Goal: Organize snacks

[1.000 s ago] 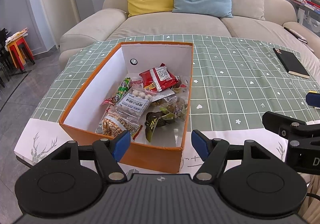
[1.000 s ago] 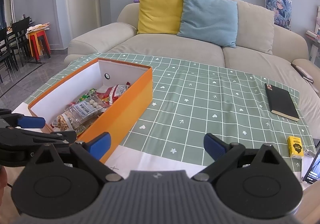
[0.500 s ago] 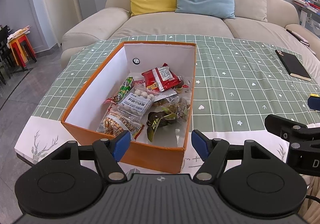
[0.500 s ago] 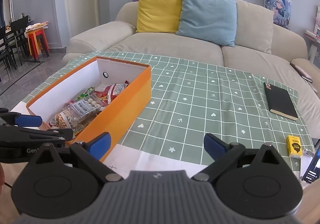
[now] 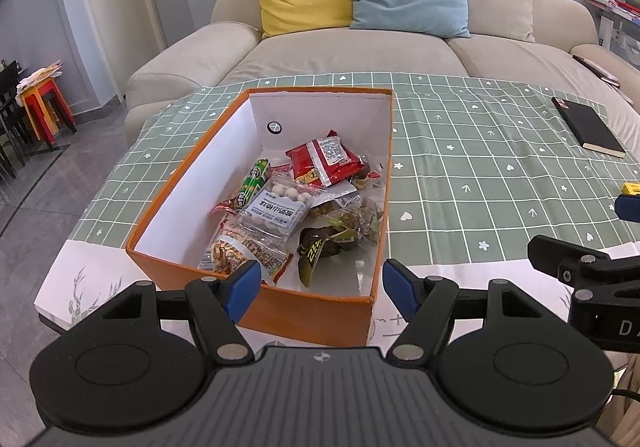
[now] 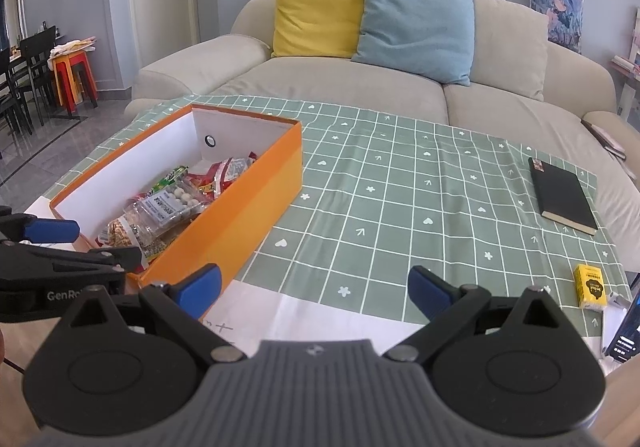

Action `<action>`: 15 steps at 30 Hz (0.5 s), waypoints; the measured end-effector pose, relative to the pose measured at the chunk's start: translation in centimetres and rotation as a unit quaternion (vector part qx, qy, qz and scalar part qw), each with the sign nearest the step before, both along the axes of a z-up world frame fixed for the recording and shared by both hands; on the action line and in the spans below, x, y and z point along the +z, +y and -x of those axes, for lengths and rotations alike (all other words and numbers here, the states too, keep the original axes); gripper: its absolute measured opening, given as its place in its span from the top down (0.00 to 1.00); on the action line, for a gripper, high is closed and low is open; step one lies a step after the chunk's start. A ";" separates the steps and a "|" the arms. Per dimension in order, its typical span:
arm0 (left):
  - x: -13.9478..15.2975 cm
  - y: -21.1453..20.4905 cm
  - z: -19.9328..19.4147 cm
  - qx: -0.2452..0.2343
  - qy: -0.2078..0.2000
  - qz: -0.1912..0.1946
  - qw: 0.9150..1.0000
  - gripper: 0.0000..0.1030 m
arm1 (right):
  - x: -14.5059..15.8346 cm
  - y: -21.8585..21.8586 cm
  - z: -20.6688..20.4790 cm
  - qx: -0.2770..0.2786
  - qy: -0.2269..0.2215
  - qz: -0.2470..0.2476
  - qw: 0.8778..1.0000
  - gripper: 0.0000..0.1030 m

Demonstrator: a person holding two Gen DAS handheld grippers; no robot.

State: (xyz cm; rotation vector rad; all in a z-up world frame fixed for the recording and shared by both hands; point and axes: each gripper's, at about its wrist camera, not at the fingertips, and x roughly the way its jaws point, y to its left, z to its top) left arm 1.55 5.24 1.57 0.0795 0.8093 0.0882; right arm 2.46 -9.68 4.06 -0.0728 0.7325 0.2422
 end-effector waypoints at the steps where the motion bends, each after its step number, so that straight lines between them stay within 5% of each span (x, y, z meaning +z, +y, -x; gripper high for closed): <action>1: 0.0 0.0 0.0 -0.001 0.000 0.000 1.000 0.21 | 0.0 0.0 0.0 0.000 0.000 0.000 1.000 0.06; 15: 0.0 -0.1 0.2 -0.014 -0.005 0.001 1.000 0.21 | -0.2 0.1 0.0 0.001 0.004 0.000 1.000 0.06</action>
